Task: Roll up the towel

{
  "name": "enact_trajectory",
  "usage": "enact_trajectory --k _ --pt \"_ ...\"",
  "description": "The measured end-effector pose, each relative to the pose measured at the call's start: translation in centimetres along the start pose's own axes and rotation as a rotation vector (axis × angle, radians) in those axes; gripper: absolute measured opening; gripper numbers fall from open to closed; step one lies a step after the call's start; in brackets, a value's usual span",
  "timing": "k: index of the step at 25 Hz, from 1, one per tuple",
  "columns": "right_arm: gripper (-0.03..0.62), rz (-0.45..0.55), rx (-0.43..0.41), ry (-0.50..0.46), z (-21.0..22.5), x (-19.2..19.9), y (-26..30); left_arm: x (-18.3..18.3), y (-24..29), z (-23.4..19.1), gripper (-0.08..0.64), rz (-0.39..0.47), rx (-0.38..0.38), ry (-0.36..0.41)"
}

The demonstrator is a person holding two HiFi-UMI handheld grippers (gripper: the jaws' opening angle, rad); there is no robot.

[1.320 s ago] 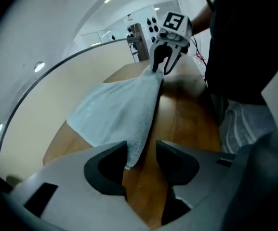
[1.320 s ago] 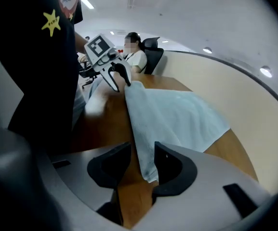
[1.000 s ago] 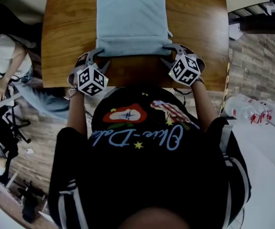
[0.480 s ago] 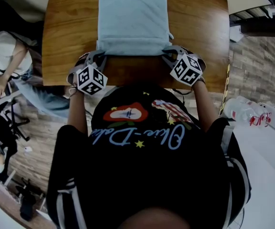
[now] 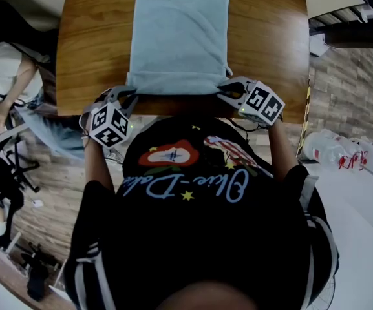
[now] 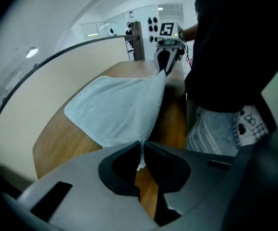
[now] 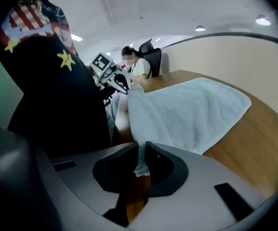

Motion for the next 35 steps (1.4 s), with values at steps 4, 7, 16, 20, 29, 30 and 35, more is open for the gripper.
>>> enact_trajectory --k 4,7,16,20,29,30,35 --pt "0.041 0.114 -0.029 0.07 0.8 -0.3 -0.9 -0.1 -0.3 -0.9 0.025 0.008 0.037 -0.069" --pt "0.041 0.129 -0.014 0.062 1.6 -0.8 -1.2 -0.5 -0.1 -2.1 0.025 -0.011 0.041 -0.054" --pt "0.041 0.119 0.032 0.1 5.0 -1.9 -1.4 -1.7 1.9 -6.0 0.025 -0.039 0.084 -0.052" --pt "0.041 0.101 0.111 0.081 6.4 -2.8 -1.8 -2.3 2.9 -7.8 0.026 -0.045 0.038 -0.045" --pt "0.041 -0.018 0.289 0.024 8.9 -3.6 -0.8 -3.1 6.0 -8.9 0.026 -0.065 -0.148 -0.018" --pt "0.041 -0.042 0.311 0.01 9.0 -3.6 -0.7 -3.2 6.3 -8.9 0.026 -0.066 -0.173 -0.001" --pt "0.043 -0.164 0.386 -0.095 9.9 -3.8 0.5 -3.4 7.7 -8.7 0.029 -0.073 -0.262 0.036"
Point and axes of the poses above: the fingertips, and each gripper's own axes: y forward along the fingers, z to its right, x out of its underside, the point moved 8 cm from there along -y, backward along the fingers, and after that the axes turned 10 degrees about -x, right-handed, at the moved point
